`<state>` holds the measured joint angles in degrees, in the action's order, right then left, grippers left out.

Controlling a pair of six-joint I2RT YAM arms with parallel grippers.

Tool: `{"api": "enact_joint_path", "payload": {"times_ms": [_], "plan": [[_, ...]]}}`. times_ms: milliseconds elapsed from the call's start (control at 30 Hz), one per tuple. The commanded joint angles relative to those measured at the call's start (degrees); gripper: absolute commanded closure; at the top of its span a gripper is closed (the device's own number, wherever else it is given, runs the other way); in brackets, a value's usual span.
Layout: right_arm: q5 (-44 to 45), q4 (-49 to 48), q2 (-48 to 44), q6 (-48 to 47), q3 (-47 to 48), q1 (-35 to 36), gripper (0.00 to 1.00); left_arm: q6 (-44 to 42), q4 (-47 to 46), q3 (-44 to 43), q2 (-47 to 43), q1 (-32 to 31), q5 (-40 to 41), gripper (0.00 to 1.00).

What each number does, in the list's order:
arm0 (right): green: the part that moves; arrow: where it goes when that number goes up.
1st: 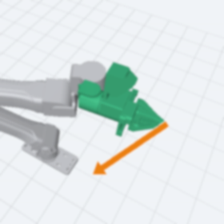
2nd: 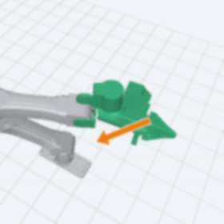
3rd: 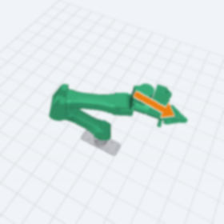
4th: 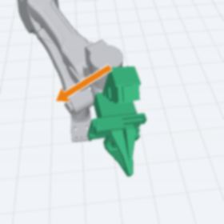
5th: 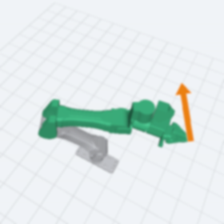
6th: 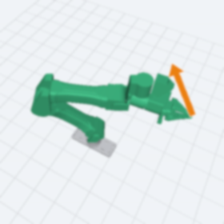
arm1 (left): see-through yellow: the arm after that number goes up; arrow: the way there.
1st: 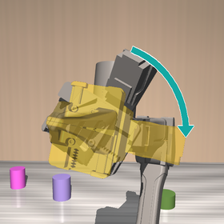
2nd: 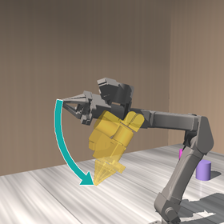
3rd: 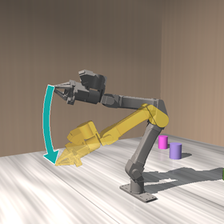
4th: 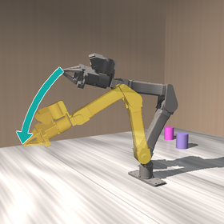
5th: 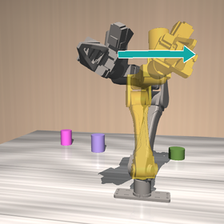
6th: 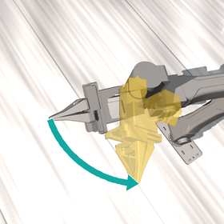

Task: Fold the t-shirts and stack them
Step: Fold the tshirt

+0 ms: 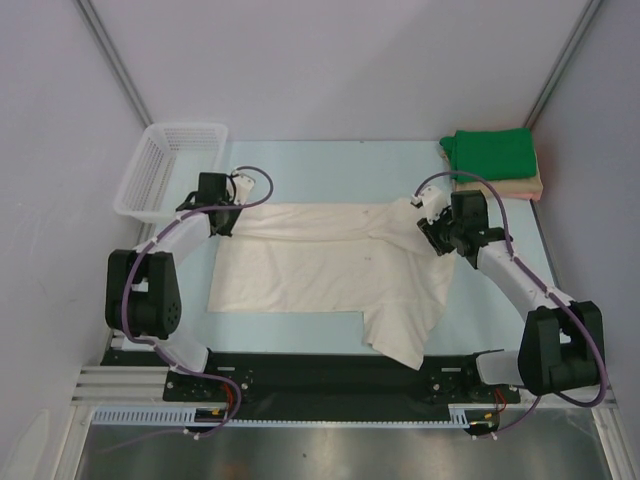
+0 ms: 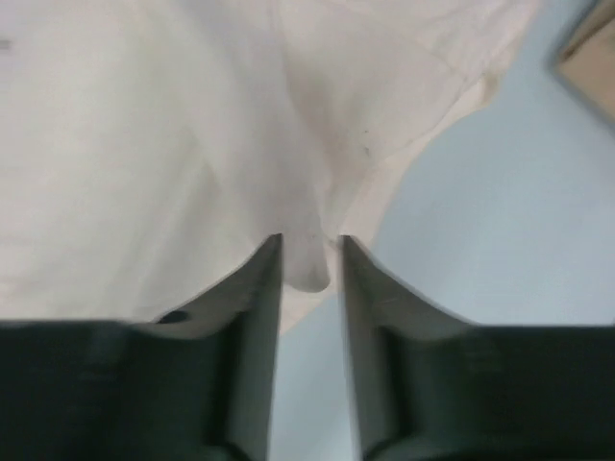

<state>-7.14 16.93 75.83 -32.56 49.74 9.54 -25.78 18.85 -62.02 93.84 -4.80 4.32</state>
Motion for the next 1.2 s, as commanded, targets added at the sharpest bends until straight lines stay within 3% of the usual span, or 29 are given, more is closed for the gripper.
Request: {"api": "enact_joint_path", "payload": {"times_ms": [0, 67, 167, 567, 833, 1167], "plan": [[-4.46, 4.6, -2.18, 0.91, 3.94, 0.22, 0.57, 2.57, -0.66, -0.73, -3.4, 0.58, 0.34, 0.89], [-4.81, 4.34, -2.09, 1.35, 5.98, 0.22, 0.53, 3.01, -0.4, -2.4, -4.19, 0.58, -0.1, 0.79], [-7.62, 5.39, 1.49, 1.79, 11.6, 0.04, 0.52, 4.33, 1.36, -6.52, -2.27, 0.49, 0.16, 0.73], [-22.47, 17.43, 23.38, -2.25, 30.49, -0.66, 0.5, 2.93, 3.29, -10.49, -1.21, 0.32, 4.21, 0.62], [-23.8, 19.63, 34.02, -3.83, 37.71, 0.22, 0.49, 6.26, 6.99, -12.16, 7.04, -0.65, -2.64, 0.71], [-23.71, 21.04, 42.9, -4.19, 44.3, 0.3, 0.49, 6.45, 6.2, -8.47, 8.11, -2.06, -1.68, 0.73]]}}
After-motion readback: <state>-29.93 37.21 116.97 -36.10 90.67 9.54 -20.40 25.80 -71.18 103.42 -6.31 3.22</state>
